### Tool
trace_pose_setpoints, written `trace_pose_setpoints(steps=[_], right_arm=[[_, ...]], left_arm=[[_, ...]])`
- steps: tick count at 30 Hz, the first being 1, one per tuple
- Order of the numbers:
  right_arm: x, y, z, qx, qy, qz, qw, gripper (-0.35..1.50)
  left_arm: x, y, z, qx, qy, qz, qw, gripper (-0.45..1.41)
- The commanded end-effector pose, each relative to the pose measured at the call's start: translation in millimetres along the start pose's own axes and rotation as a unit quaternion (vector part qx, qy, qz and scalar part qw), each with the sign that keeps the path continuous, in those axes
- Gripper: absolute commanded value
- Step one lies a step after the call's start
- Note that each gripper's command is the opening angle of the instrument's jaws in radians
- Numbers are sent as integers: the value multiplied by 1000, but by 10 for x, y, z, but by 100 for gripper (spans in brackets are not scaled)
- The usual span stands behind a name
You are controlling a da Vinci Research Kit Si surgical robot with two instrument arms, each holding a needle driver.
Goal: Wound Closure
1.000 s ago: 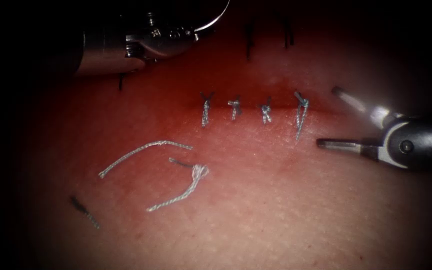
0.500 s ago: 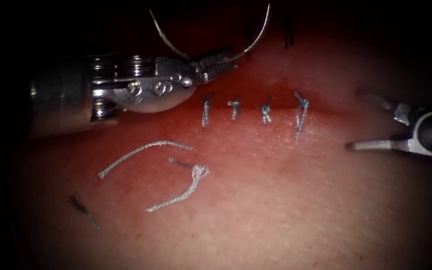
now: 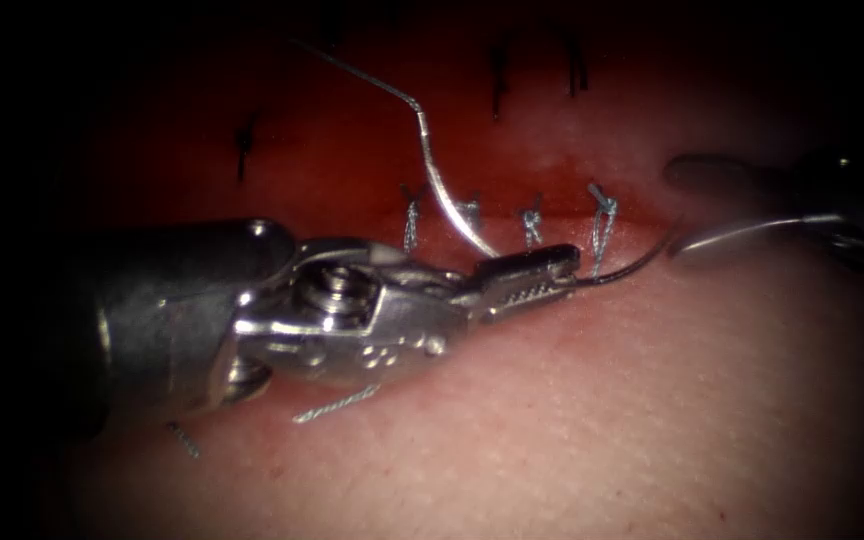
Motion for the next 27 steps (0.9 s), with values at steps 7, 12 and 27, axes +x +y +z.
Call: trace_pose_setpoints(steps=[7, 12, 27], right_arm=[[18, 3, 51, 80, 21, 94, 992, 57], [23, 1, 70, 149, 40, 146, 977, 52], [24, -25, 100, 228, 59, 176, 956, 72]], left_arm=[[6, 19, 21, -42, 41, 59, 997, -45], [9, 26, 23, -64, 54, 81, 993, -45], [12, 25, 23, -65, 50, 84, 993, -45]])
